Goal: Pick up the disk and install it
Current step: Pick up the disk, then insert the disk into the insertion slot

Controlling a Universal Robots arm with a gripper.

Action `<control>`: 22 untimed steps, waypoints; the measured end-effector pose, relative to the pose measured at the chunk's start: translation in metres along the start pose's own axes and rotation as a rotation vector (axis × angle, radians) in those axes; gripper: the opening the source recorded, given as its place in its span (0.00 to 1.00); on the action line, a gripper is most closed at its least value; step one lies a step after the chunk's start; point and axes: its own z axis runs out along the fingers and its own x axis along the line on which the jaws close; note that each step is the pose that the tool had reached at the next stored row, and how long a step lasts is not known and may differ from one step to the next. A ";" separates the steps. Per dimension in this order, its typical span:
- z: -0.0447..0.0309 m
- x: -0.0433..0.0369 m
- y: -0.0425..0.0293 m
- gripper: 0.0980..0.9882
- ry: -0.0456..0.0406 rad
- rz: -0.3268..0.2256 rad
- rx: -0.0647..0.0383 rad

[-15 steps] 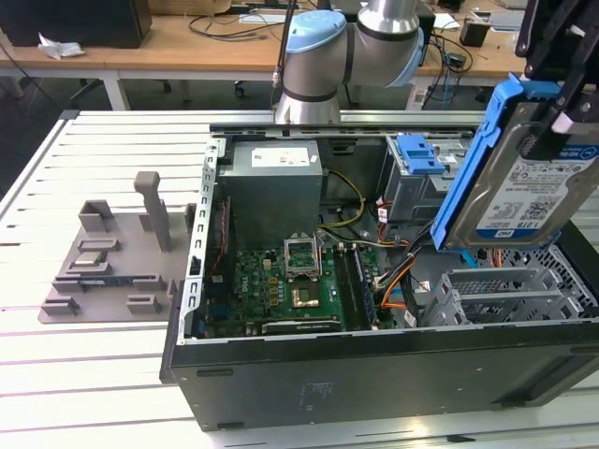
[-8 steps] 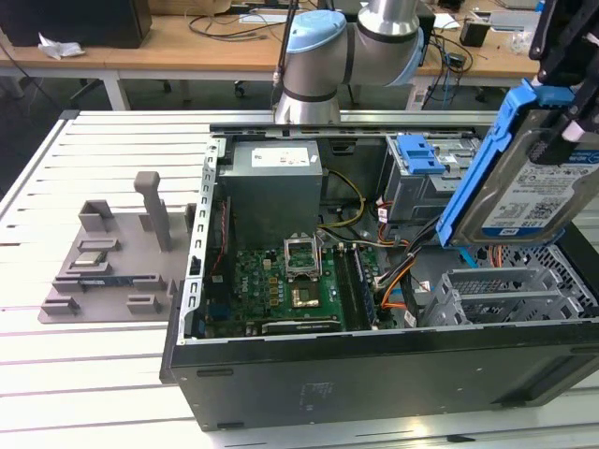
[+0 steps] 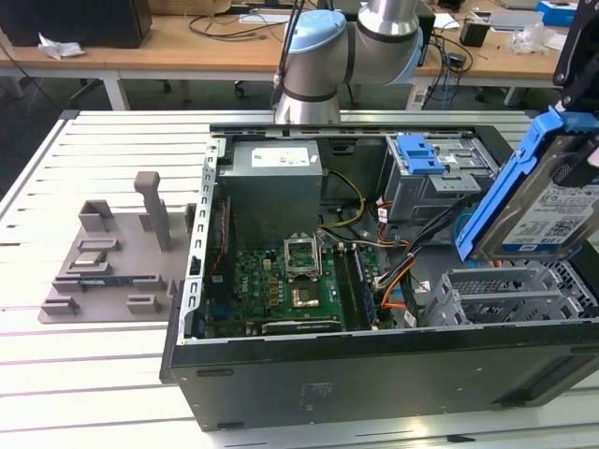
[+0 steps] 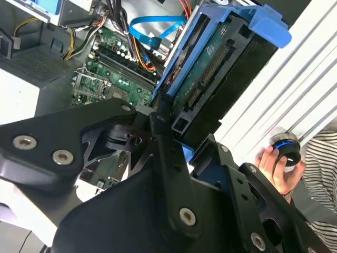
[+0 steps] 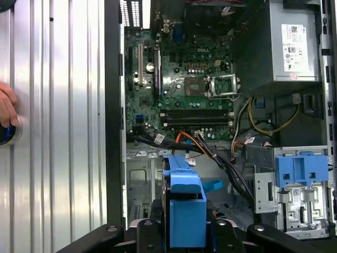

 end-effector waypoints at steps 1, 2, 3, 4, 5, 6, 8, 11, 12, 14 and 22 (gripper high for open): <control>0.0000 0.0000 -0.0006 0.30 0.0002 0.000 0.000; 0.0001 0.0000 -0.0010 0.30 0.0001 0.000 0.000; 0.0002 0.0000 -0.0011 0.30 -0.0001 0.000 0.000; 0.0003 0.0000 -0.0011 0.30 -0.0002 0.000 0.000; 0.0002 0.0000 -0.0011 0.30 -0.0001 0.000 0.000; 0.0046 0.0004 -0.0021 0.30 0.0021 -0.003 -0.001; 0.0286 0.0022 -0.0109 0.30 0.0039 -0.006 -0.004; 0.0394 0.0031 -0.0116 0.30 0.0041 -0.006 -0.004; 0.0404 0.0032 -0.0117 0.30 0.0047 -0.006 -0.004; 0.0431 0.0035 -0.0118 0.30 0.0054 -0.006 -0.004; 0.0455 0.0040 -0.0054 0.30 0.0427 -0.004 -0.001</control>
